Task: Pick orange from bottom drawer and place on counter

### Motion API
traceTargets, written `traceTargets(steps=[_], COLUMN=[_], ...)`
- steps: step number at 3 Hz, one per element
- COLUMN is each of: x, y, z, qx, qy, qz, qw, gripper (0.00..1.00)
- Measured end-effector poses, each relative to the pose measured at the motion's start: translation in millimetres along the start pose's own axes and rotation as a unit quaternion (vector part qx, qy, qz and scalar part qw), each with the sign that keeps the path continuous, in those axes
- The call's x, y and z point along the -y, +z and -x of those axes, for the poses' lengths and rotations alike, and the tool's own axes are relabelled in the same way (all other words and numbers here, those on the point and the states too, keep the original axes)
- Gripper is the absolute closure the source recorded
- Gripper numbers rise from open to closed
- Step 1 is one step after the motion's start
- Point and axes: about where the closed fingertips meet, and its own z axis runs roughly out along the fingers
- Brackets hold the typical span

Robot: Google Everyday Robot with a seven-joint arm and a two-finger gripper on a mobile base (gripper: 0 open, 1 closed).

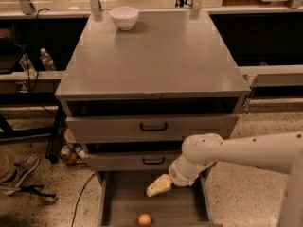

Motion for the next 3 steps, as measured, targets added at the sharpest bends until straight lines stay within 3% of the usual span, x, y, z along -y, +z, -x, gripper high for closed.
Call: traceTargets(steps=[2, 3], x=[-1, -1], y=[112, 155], z=[12, 17], qx=[-0.047, -0.038], qy=[0.081, 0.125], qz=[-0.025, -0.035], qw=[0.9953, 0.9908], gripper=[0.0, 0.0])
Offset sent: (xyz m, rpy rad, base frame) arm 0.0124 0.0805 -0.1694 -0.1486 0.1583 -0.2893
